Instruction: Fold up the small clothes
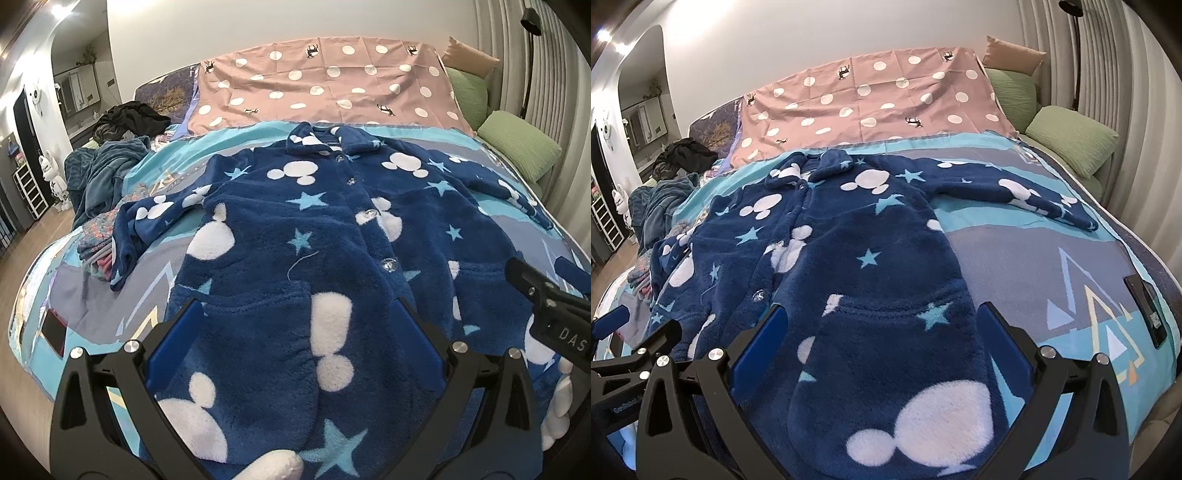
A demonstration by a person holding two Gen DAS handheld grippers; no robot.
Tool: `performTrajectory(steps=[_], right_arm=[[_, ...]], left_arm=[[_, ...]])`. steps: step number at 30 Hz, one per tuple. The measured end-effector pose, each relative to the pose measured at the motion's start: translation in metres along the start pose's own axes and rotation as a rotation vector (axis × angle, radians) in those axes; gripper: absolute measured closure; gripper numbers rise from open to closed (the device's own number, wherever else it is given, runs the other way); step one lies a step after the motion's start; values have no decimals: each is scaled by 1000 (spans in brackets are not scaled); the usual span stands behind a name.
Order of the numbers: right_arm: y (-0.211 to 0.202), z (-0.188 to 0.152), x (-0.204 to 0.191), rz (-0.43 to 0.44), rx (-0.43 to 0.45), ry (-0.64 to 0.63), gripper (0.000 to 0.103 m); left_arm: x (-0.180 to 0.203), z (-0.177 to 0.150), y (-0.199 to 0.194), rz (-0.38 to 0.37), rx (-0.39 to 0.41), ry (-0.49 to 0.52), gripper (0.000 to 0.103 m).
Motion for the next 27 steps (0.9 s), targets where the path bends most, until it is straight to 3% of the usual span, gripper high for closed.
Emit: performTrajectory(steps=[6, 10, 14, 17, 19, 22, 24, 27], right_arm=[[9, 13, -7, -9, 14, -43, 1], [15, 25, -9, -31, 26, -86, 1], [23, 37, -9, -66, 33, -139, 1], [32, 44, -9, -83, 24, -169, 1], [37, 49, -9, -96, 19, -182, 1], [44, 58, -10, -122, 20, -203, 1], [50, 63, -12, -139, 22, -217, 1], [63, 67, -20, -149, 13, -234, 1]], left_arm=[[-8, 3, 16, -7, -26, -9, 2], [-20, 6, 26, -81, -31, -48, 2], [-58, 11, 33, -221, 3, -188, 2], [-106, 13, 45, -250, 24, -326, 2], [-149, 12, 59, -177, 14, -400, 2], [-216, 3, 86, 21, -16, -451, 2], [-259, -10, 112, 128, -77, -487, 3], [-296, -24, 145, 138, -166, -542, 19]])
Point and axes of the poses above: each gripper's, at about its wrist camera, not at the fingertips, and y roughly the way its jaws point, x to its right, z to its top, the point moved 6 cm from there along y, roughly the way its jaws point, and after that the axes turned 5 degrees about y, right-handed, at the moved point
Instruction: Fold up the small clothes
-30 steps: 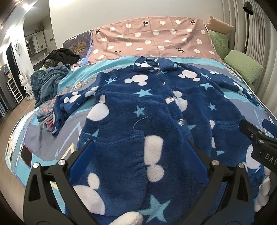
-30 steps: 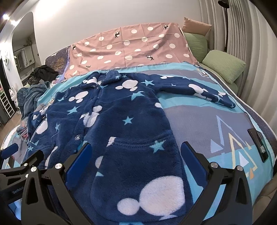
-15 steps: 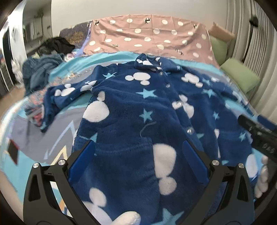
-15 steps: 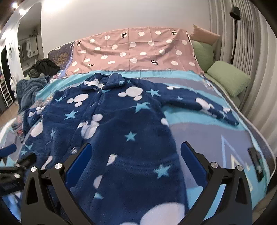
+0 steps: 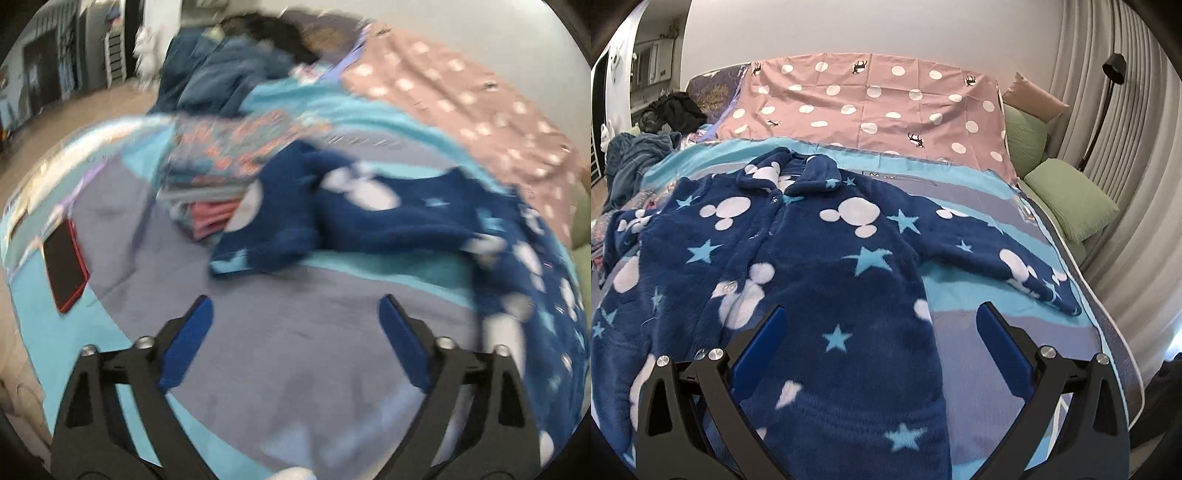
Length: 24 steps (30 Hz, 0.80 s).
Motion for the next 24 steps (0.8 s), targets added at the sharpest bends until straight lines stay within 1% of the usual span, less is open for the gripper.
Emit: performTrajectory(steps=[2, 5, 7, 8, 9, 10, 12, 13, 15, 16, 17, 21, 24], right_arm=[[10, 3, -10, 10, -13, -12, 1], [18, 4, -24, 26, -32, -36, 1], [23, 4, -33, 35, -40, -58, 1], [25, 5, -36, 39, -41, -65, 1], [25, 5, -39, 42, -41, -68, 1], [26, 5, -40, 45, -42, -68, 1], [28, 5, -40, 50, -44, -61, 1], [29, 5, -39, 50, -47, -54, 1], [31, 5, -37, 53, -54, -38, 1], [32, 4, -35, 54, -56, -29, 1], [32, 4, -33, 56, -58, -21, 1], [30, 1, -29, 64, -54, -9, 1], [26, 1, -24, 65, -43, -10, 1]], left_arm=[[-10, 8, 24, -9, -45, -30, 22], [-9, 18, 42, -3, -46, -12, 22], [-8, 23, 53, 23, -45, 3, 22], [-8, 27, 61, 34, -51, 3, 24], [-9, 29, 67, 39, -61, 0, 32], [-9, 29, 71, 41, -72, -3, 36], [-12, 32, 82, 38, -94, -13, 53], [-13, 33, 86, 38, -104, -15, 58], [-13, 36, 90, 46, -109, -11, 74], [-12, 39, 90, 45, -103, -4, 79], [-11, 40, 90, 43, -98, -2, 87], [-7, 47, 76, 10, -58, 3, 91], [8, 58, 51, -48, -13, 38, 92]])
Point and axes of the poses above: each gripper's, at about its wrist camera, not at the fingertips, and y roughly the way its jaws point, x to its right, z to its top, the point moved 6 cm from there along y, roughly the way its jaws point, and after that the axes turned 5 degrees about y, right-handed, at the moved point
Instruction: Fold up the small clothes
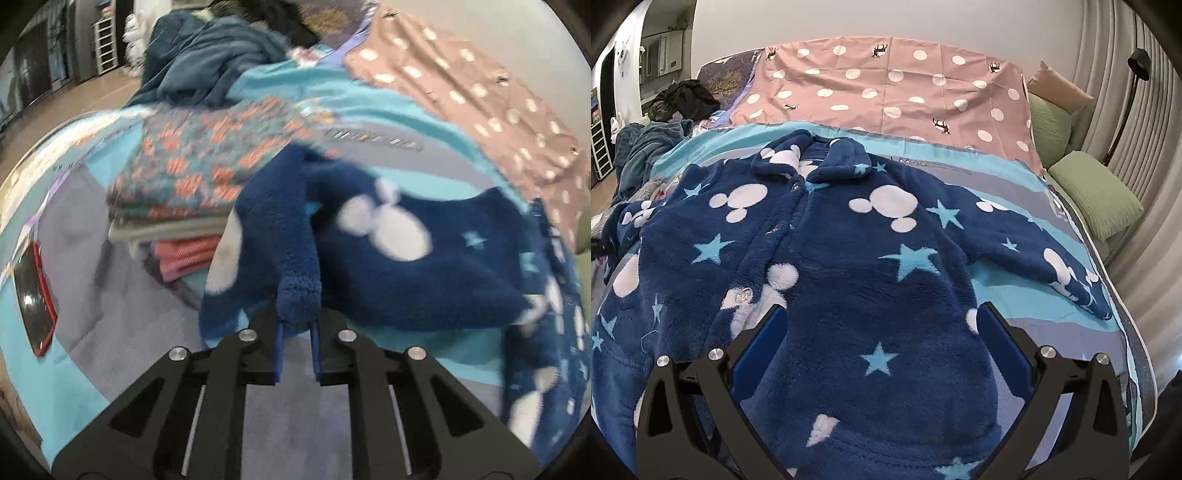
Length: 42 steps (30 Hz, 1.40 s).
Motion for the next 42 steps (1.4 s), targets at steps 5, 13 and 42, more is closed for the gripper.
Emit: performTrajectory(steps=[5, 13, 42], right_arm=[[-6, 5, 6, 25, 16, -1, 1], [-10, 21, -1, 177, 34, -34, 1], [51, 90, -7, 762, -132, 184, 91]], left_arm=[[53, 25, -55, -112, 74, 131, 92], [201, 54, -139, -358, 135, 375, 92], [426, -12, -151, -512, 90, 767, 46]])
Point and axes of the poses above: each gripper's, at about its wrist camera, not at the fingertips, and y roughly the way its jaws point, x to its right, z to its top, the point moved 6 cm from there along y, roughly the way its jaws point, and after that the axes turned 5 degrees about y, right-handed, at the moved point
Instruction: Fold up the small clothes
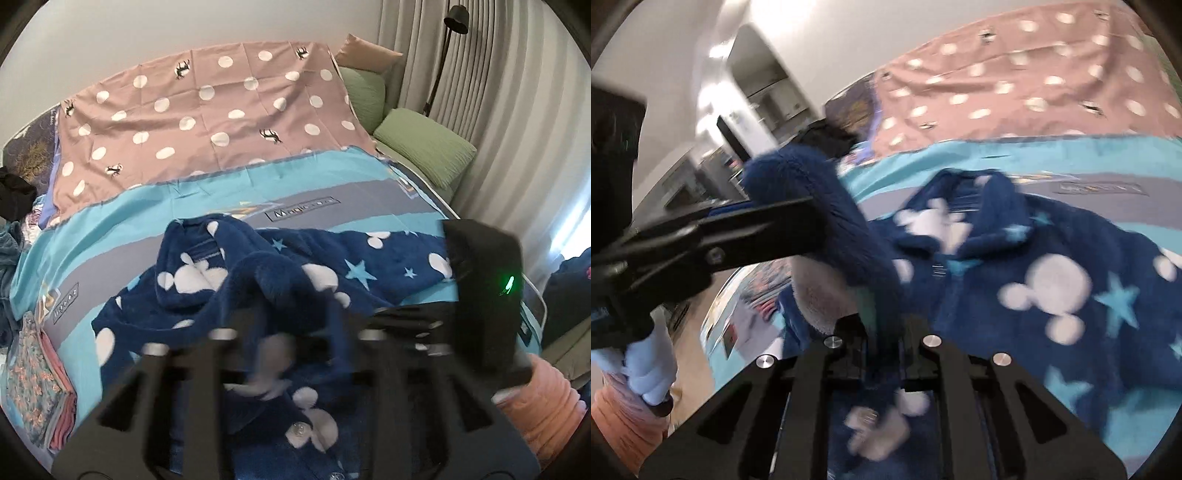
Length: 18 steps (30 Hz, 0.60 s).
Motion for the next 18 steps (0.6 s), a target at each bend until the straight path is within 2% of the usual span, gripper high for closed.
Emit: performTrajectory(steps=[4, 6, 8, 11, 12, 14, 18], right_arm=[[-16, -9, 45, -20, -19, 114, 91], [-20, -18, 64, -21, -40, 176, 91], [-22, -29, 79, -27, -60, 218, 91], [-20, -42, 86, -40, -81, 225, 87], [-18, -47, 88, -47, -97, 231, 85], [-16, -49, 91, -48, -110, 253, 60], [-9, -41, 96, -11, -114, 305, 48]], left_arm=[[-26, -17, -17, 60, 59, -52, 32], [-53, -42, -27, 118, 63, -109, 27], [-77, -68, -32, 189, 41, -142, 25], [-116, -120, -33, 322, -34, -170, 25], [-130, -140, -31, 371, -75, -181, 25], [-146, -164, -28, 404, -124, -196, 25], [-163, -196, -9, 400, -194, -198, 25]])
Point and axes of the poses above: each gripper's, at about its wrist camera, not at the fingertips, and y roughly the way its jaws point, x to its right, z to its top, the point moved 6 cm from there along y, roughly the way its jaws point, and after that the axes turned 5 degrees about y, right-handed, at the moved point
